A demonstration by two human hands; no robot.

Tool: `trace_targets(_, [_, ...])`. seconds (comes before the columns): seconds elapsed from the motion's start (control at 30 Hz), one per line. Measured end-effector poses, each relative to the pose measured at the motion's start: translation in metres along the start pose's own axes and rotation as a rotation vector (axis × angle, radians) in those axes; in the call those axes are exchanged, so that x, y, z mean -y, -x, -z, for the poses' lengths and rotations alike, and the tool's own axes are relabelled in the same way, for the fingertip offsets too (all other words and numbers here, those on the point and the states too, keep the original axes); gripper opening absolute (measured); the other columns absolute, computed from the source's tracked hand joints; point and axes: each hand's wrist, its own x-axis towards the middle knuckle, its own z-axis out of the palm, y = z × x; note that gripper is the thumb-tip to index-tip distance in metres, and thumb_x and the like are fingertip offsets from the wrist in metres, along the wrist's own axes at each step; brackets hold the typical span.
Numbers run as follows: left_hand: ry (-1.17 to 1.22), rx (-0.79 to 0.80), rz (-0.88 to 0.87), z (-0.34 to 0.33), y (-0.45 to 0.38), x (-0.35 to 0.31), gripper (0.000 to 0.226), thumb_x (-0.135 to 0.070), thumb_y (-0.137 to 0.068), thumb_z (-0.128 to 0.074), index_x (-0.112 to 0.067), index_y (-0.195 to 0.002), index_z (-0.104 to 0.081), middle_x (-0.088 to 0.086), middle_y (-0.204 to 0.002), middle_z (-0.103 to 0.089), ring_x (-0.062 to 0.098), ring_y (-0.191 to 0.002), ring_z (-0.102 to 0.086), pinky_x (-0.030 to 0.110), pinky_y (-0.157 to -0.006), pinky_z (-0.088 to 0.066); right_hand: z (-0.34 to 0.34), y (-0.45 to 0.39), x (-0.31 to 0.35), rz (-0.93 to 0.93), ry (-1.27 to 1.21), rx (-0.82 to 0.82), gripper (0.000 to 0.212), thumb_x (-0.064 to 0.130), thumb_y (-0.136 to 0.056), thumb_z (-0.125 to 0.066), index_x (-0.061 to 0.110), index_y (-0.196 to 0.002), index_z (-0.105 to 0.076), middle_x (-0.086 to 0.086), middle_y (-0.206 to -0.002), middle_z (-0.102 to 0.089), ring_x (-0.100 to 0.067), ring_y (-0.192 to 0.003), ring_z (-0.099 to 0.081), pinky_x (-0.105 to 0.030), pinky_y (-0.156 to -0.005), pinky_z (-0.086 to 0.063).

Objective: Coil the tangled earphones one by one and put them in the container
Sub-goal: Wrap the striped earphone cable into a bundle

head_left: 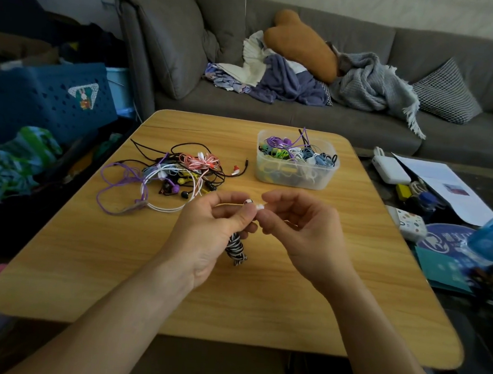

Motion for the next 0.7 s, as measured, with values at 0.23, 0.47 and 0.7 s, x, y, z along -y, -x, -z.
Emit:
trace_targets(0.23, [0.024, 0.028, -0.005, 0.001, -0.0006, -0.0019, 0.02, -0.007, -0.076, -0.072, -0.013, -0.095, -0.069, 0.0, -0.078, -0.074, 0.006, -0.064, -0.066, 0.024, -0.068, -0.051, 0.003, 0.0011, 0.0036, -0.014, -0.062, 0.037, 0.018, 0.003, -0.077, -0.079, 0.003, -0.095, -0.073, -0.009, -0.087, -0.076, -0.014, -0.074, -0.069, -0.029, -0.072, -0.057])
trace_targets(0.47, [0.043, 0.097, -0.001, 0.0006, -0.001, -0.0018, 0.016, -0.009, -0.083, -0.066, -0.009, -0.098, -0.071, 0.003, -0.085, -0.073, 0.009, -0.072, -0.067, 0.028, -0.07, -0.05, 0.0016, 0.0011, 0.0039, -0.035, -0.117, 0.028, 0.02, 0.0, -0.08, -0.076, -0.003, -0.098, -0.069, -0.014, -0.086, -0.075, -0.018, -0.071, -0.071, -0.028, -0.065, -0.057])
trace_targets(0.7, [-0.034, 0.101, 0.005, 0.0013, -0.0004, -0.0015, 0.016, -0.013, -0.08, -0.069, -0.012, -0.095, -0.072, 0.002, -0.077, -0.071, 0.011, -0.068, -0.063, 0.024, -0.062, -0.048, 0.0032, 0.0024, 0.007, 0.014, -0.031, 0.042, 0.023, 0.001, -0.079, -0.078, 0.003, -0.101, -0.072, -0.011, -0.083, -0.076, -0.015, -0.07, -0.071, -0.024, -0.065, -0.053])
